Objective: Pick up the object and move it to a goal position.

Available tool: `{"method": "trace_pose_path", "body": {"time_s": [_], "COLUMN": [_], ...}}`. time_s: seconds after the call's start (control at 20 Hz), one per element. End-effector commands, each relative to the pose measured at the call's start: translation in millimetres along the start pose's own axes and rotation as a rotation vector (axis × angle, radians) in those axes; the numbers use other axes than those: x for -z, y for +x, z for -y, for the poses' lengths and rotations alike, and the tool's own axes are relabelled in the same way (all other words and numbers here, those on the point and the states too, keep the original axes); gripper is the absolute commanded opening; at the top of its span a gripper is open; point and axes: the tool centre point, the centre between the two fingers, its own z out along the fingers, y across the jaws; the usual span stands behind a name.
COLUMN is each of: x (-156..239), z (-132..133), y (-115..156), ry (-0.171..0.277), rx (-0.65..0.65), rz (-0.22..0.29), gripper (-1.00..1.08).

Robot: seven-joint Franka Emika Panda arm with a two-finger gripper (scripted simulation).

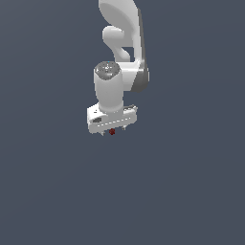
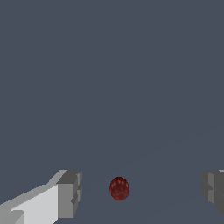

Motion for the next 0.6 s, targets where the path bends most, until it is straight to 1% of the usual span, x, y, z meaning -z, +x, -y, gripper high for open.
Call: {"method": "trace_pose_path", "body": {"time_s": [0.0, 0.55], "x": [-5.9, -30.3], "z": [-0.9, -2.5], "y": [-5.3, -29.0], "ry": [-0.002, -0.005], "rx": [0.067, 0.358], "rz": [0.002, 0.011], "gripper": [1.00, 1.00]}}
